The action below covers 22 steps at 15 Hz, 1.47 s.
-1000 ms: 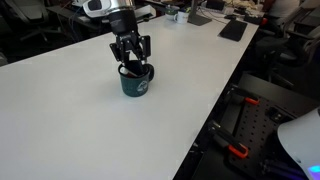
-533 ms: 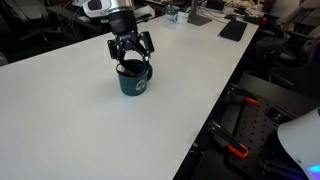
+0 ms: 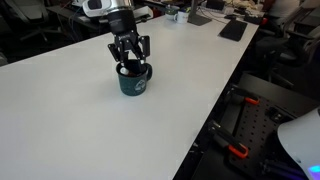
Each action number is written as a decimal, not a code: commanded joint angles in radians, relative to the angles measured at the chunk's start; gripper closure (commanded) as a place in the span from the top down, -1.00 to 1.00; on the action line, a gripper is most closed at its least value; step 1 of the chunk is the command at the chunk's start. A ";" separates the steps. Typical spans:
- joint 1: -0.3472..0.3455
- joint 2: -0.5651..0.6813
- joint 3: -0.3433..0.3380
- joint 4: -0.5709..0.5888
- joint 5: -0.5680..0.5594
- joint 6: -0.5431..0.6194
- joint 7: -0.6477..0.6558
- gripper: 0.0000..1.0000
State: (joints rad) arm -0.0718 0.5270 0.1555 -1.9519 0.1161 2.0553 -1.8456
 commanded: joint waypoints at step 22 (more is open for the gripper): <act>-0.008 0.019 -0.010 0.022 0.139 -0.013 0.093 -0.90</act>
State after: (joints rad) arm -0.0971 0.5651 0.1559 -1.9336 0.2518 2.0518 -1.8313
